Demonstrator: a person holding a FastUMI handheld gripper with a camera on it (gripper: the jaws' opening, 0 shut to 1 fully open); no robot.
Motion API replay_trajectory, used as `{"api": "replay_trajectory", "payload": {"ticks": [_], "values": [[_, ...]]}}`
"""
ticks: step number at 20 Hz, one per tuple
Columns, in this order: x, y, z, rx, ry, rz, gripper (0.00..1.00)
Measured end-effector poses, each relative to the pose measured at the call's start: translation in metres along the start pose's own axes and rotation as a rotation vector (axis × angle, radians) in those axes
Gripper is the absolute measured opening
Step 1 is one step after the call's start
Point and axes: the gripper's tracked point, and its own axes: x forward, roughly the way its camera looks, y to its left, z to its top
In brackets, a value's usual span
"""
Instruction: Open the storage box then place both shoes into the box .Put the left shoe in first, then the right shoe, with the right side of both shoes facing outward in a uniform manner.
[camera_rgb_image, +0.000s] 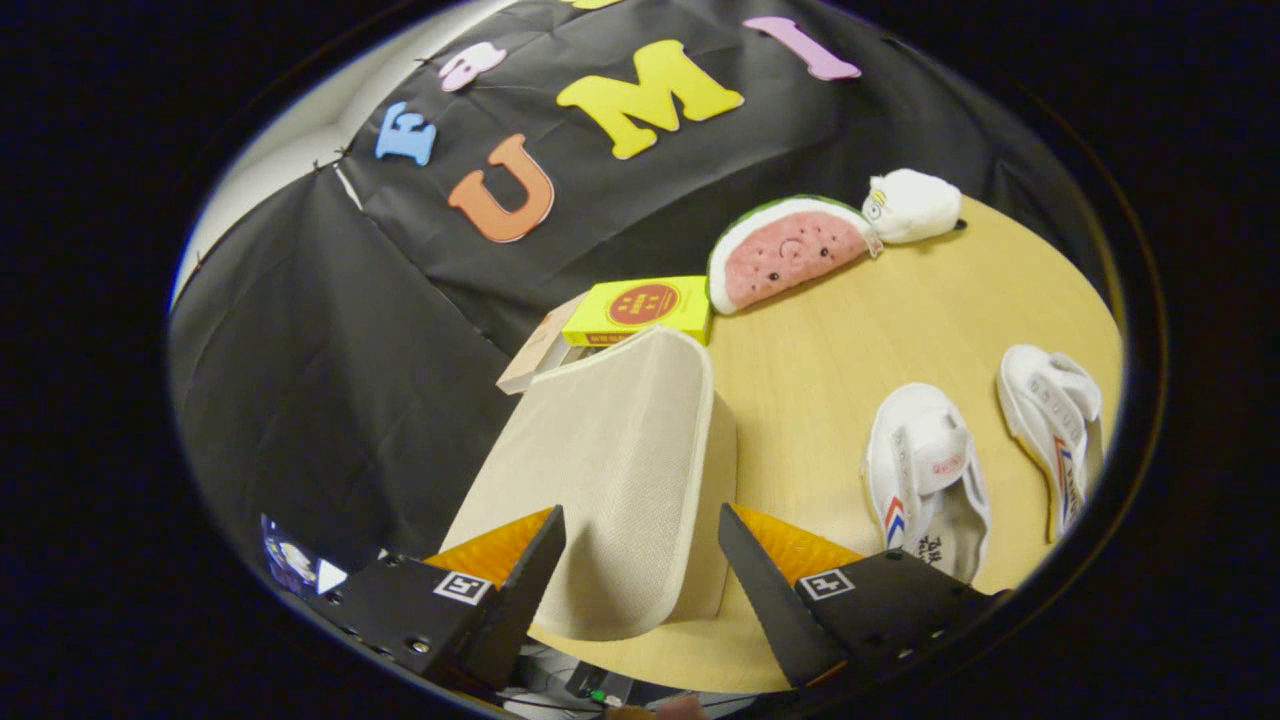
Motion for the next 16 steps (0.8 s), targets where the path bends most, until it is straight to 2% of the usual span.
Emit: {"api": "replay_trajectory", "payload": {"ticks": [7, 10, 11, 12, 16], "values": [[0.021, 0.007, -0.009, 0.275, 0.098, 0.088, 0.95], [0.018, 0.011, -0.003, 0.33, 0.119, 0.117, 0.94], [0.022, 0.016, -0.008, 0.353, 0.117, 0.128, 0.9], [0.019, 0.016, -0.004, 0.367, 0.11, 0.13, 0.77], [0.0, 0.03, 0.009, 0.372, 0.089, 0.17, 0.59]]}}
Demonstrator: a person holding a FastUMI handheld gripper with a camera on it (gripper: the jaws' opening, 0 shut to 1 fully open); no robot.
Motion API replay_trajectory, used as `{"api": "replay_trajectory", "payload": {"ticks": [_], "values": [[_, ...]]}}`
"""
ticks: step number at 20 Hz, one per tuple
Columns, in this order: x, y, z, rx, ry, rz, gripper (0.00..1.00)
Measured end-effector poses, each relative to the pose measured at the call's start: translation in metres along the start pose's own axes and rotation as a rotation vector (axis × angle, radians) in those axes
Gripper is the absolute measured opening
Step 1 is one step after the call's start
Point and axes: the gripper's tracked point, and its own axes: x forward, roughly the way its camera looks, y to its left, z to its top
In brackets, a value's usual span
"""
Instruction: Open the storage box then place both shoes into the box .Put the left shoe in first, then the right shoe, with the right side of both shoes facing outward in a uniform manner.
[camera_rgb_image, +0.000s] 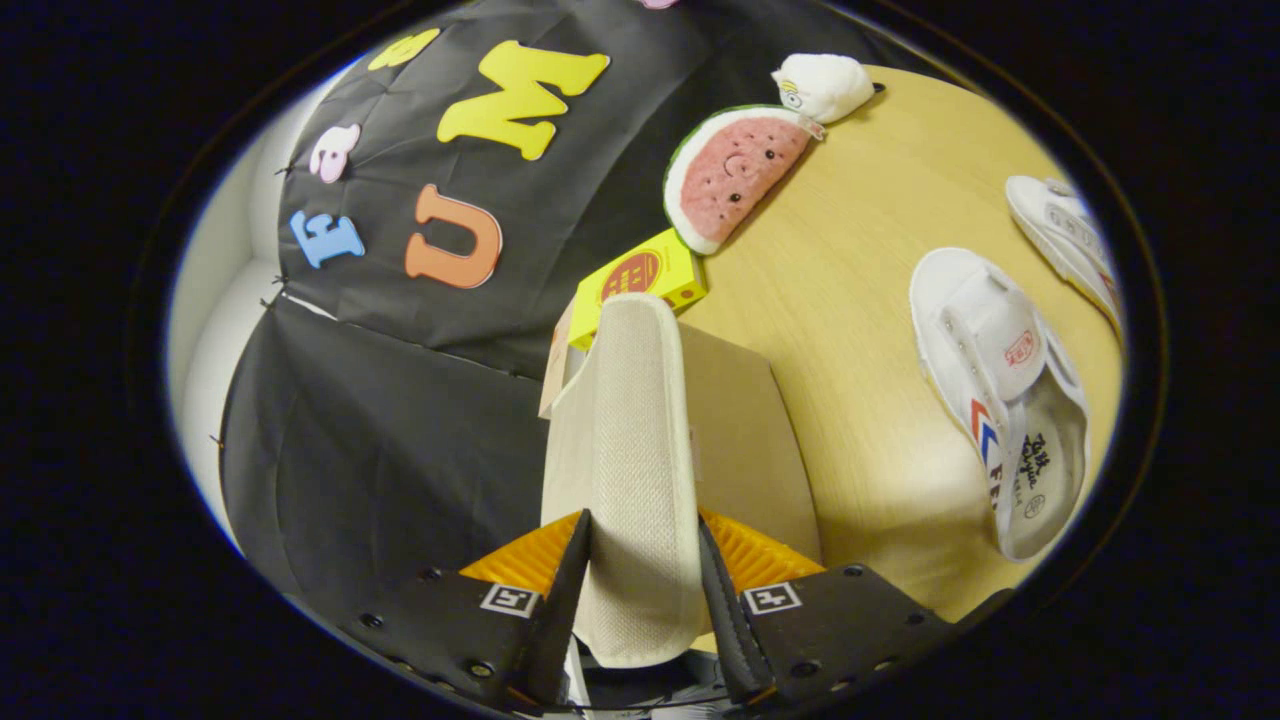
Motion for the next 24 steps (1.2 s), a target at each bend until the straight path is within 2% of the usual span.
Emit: {"api": "replay_trajectory", "payload": {"ticks": [1, 3, 4, 10, 16, 20, 24], "values": [[-0.003, 0.003, 0.002, -0.022, -0.02, -0.011, 0.59], [-0.006, -0.004, 0.019, -0.069, -0.07, -0.085, 0.21], [-0.014, 0.002, 0.022, -0.067, -0.059, -0.079, 0.02], [-0.024, 0.049, 0.022, -0.159, -0.055, -0.067, 0.0], [-0.025, 0.136, 0.014, -0.256, -0.052, -0.036, 0.0], [-0.005, 0.201, -0.01, -0.37, -0.034, -0.008, 0.0], [0.031, 0.243, -0.044, -0.45, 0.01, 0.005, 0.0]]}}
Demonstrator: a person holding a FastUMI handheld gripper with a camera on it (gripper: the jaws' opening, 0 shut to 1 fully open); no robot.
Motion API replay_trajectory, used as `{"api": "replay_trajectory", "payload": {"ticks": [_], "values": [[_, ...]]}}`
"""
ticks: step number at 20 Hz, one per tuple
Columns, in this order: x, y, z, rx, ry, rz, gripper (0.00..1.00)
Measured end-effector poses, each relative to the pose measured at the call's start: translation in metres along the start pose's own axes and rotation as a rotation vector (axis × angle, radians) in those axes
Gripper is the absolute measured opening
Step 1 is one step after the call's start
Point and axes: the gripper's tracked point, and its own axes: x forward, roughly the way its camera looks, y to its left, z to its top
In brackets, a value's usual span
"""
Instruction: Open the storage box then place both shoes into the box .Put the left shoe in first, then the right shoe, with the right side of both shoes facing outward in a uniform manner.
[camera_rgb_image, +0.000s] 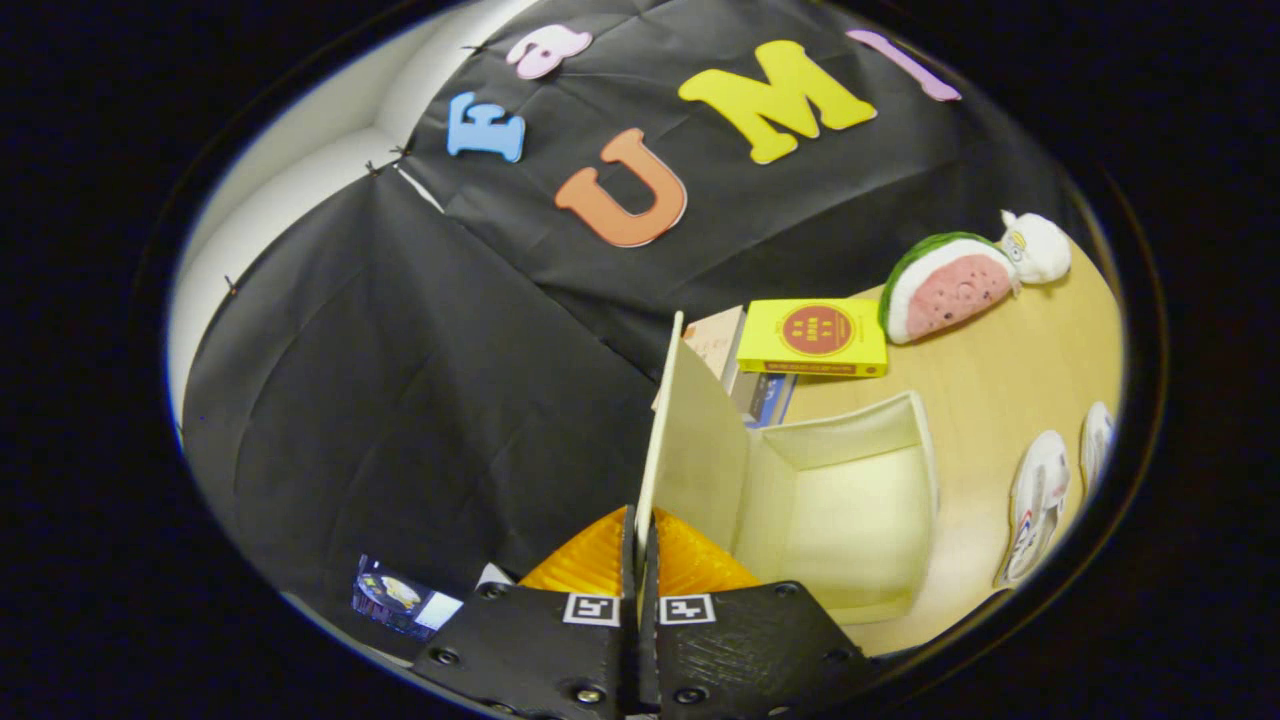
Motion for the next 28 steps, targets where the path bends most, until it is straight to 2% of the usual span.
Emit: {"api": "replay_trajectory", "payload": {"ticks": [3, 7, 15, 24, 28], "values": [[0.028, 0.032, -0.007, -0.079, 0.017, 0.014, 0.01], [0.062, 0.056, -0.027, -0.18, 0.042, 0.018, 0.17], [0.076, 0.052, -0.043, -0.188, 0.05, 0.0, 0.77], [0.064, 0.047, -0.029, -0.237, 0.003, -0.022, 0.82], [0.043, 0.024, -0.019, -0.282, -0.057, -0.079, 0.84]]}}
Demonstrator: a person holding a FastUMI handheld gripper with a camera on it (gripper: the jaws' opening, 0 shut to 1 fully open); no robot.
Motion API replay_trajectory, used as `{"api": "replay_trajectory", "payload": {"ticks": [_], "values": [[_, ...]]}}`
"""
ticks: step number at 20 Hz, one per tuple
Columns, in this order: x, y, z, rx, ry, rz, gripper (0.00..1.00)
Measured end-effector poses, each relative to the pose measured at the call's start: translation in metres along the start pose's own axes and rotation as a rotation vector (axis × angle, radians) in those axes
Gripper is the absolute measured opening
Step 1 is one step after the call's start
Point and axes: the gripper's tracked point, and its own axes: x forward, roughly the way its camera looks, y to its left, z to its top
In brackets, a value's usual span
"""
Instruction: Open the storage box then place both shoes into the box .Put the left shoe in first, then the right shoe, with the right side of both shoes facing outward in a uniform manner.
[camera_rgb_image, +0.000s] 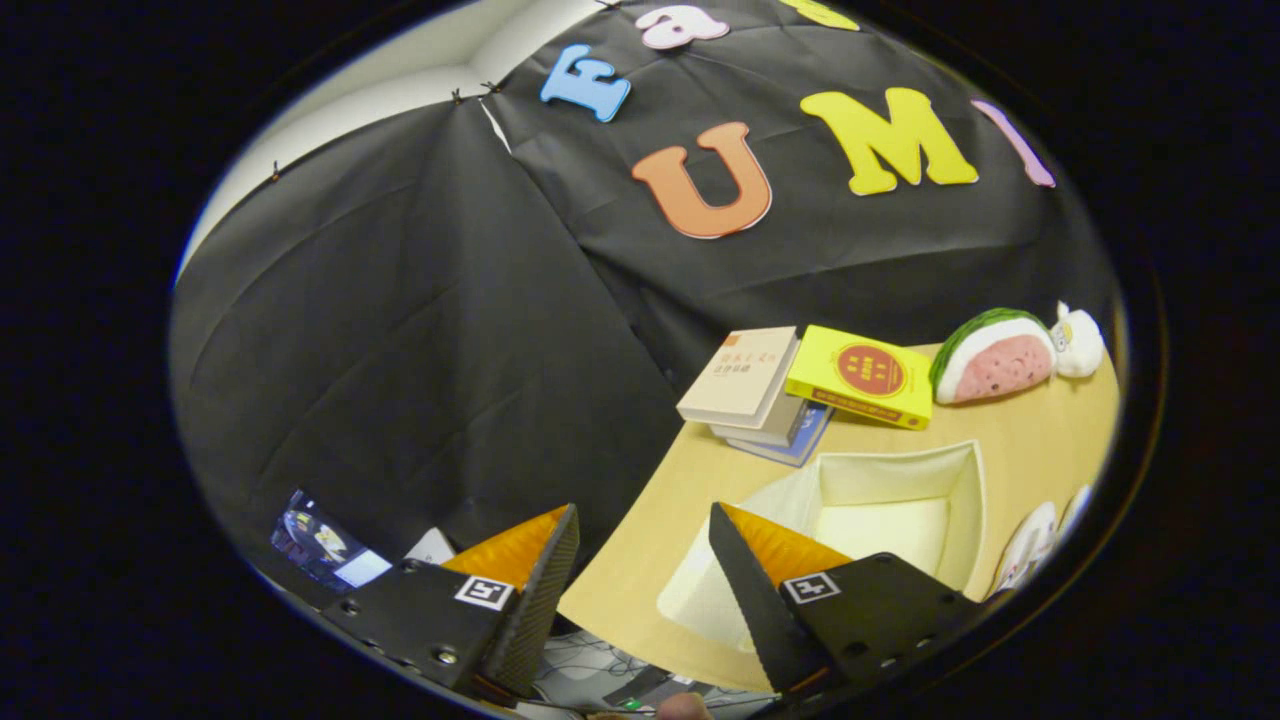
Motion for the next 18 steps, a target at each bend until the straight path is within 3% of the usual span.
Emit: {"api": "replay_trajectory", "payload": {"ticks": [5, 9, 18], "values": [[-0.052, -0.076, 0.007, -0.082, -0.099, -0.162, 0.95], [-0.114, -0.148, 0.004, -0.126, -0.148, -0.279, 0.95], [-0.226, -0.314, -0.061, -0.089, -0.066, -0.461, 0.95]]}}
